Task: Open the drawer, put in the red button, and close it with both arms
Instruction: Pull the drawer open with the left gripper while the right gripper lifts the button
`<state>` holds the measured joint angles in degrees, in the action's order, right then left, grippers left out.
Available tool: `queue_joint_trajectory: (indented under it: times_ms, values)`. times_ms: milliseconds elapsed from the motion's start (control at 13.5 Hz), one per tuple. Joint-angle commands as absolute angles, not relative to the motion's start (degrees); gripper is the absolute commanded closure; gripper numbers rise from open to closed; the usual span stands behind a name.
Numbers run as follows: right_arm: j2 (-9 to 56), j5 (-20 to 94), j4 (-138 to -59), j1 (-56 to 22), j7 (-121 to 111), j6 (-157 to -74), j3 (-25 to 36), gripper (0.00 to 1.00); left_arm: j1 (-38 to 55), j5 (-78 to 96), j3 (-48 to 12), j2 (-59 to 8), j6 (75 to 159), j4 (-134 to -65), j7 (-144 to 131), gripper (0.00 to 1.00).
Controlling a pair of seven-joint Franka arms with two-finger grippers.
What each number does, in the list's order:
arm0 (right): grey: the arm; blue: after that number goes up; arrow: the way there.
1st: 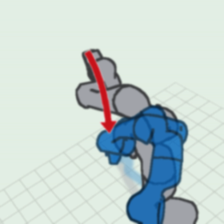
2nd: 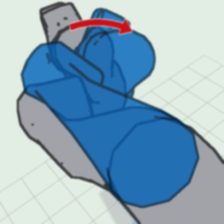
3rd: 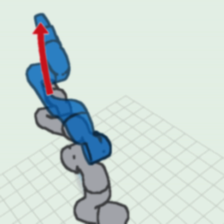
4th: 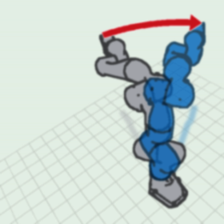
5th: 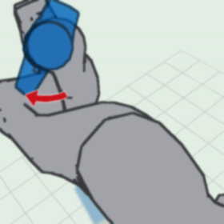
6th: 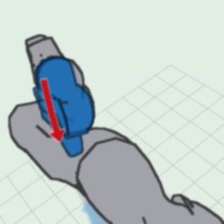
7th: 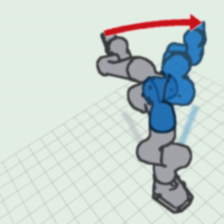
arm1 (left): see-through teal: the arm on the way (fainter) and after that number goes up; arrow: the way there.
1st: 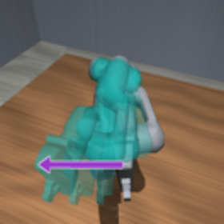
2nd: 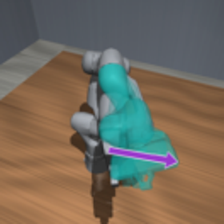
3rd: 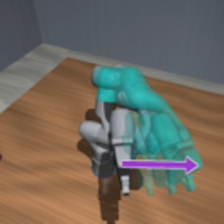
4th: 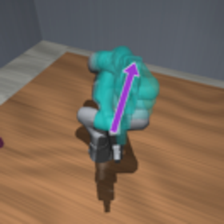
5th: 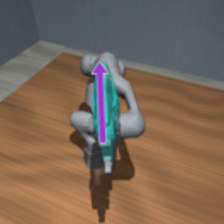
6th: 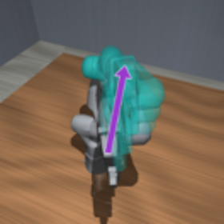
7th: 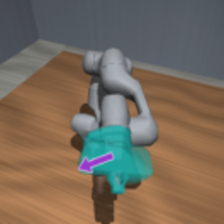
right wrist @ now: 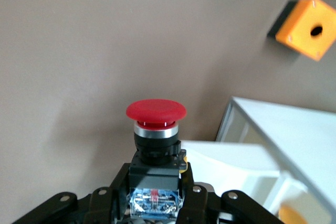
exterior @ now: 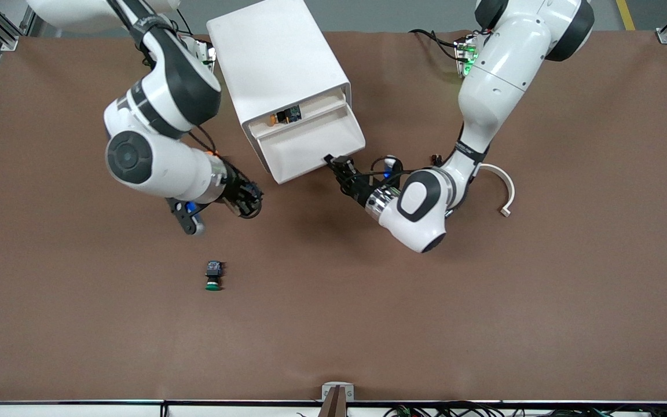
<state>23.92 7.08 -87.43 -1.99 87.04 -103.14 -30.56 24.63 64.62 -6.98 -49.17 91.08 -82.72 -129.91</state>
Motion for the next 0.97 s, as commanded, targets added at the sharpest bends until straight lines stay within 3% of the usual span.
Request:
queue_joint_trajectory:
  times_ms: [0,149,223,297,371,446,817,891]
  values:
    - [22.06,6.60,-90.08,-5.51,95.94,-105.72,-31.55,0.95,22.06,65.30,-7.21,-50.79,89.38,-78.94,-125.51,0.94]
    - [22.06,3.44,-90.79,-8.34,101.40,-107.57,-31.64,0.95,22.06,65.22,-6.94,-52.20,89.73,-77.35,-125.07,0.83]
    - [22.15,2.91,-91.14,-9.92,103.60,-109.14,-31.64,0.95,21.89,65.30,-6.94,-52.12,89.82,-77.26,-124.20,0.61]
    - [22.24,2.29,-92.27,-11.41,105.28,-111.51,-31.55,0.95,21.45,65.30,-6.86,-51.95,89.82,-77.26,-122.97,0.23]
    - [22.24,1.07,-94.03,-12.56,107.21,-114.32,-31.55,0.95,21.10,65.30,-6.86,-51.68,89.82,-77.26,-122.87,0.06]
    - [22.32,0.10,-95.52,-13.18,108.88,-116.69,-31.55,0.95,20.31,65.30,-6.86,-51.51,89.82,-77.17,-122.78,0.01]
    - [25.12,-6.75,-98.61,-17.40,118.19,-125.23,-31.46,0.92,18.99,59.09,-4.40,-50.54,89.30,-74.36,-121.03,0.01]
    - [26.35,-9.03,-98.61,-18.62,120.39,-126.38,-31.46,0.87,18.72,56.45,-4.13,-50.54,89.30,-73.22,-120.85,0.01]
